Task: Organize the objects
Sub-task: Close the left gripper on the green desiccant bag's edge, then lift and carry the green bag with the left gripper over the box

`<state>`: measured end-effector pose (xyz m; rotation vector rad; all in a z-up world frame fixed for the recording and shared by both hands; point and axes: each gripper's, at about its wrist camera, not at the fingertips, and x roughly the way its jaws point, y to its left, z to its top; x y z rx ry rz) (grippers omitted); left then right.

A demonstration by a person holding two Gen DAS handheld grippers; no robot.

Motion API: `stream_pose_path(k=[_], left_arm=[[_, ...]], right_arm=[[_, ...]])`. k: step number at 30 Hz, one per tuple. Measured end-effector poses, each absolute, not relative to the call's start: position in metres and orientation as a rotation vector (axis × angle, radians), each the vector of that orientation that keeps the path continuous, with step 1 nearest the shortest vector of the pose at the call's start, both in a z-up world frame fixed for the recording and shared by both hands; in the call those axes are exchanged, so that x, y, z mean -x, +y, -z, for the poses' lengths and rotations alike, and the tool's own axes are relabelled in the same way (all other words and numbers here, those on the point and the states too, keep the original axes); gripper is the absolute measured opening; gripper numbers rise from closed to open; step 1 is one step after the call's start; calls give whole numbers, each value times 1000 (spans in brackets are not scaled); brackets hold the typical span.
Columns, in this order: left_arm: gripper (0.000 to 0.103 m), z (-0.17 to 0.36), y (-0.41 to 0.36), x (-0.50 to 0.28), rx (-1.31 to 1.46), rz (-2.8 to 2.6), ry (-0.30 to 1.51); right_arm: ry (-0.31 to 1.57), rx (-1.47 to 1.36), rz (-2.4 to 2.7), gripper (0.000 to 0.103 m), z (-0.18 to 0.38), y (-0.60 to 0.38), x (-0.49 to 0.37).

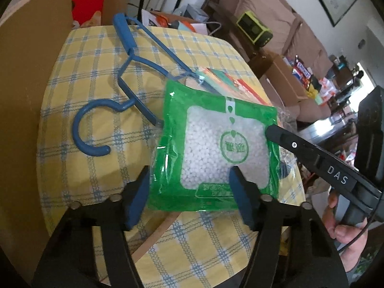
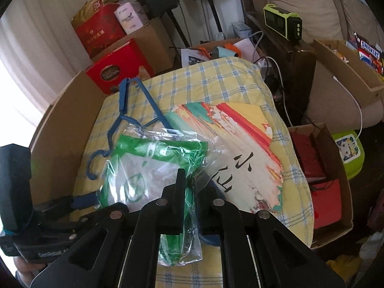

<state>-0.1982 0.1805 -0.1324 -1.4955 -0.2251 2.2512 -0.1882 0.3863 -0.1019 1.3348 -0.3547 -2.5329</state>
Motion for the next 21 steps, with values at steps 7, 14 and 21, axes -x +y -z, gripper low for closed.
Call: stream_pose_path(k=[7,14,21], left_arm=[[34,120,178,190,1462,-2272,-204],[26,98,173,177,1388,-2283,-260],[26,56,156,155,1286,-2300,-338]], right_arm=[[-362,-1297,2546,6,86,384,181],[-406,-1248,2551,6,63,389,173],[-370,-1143,2566,6,18,376,156]])
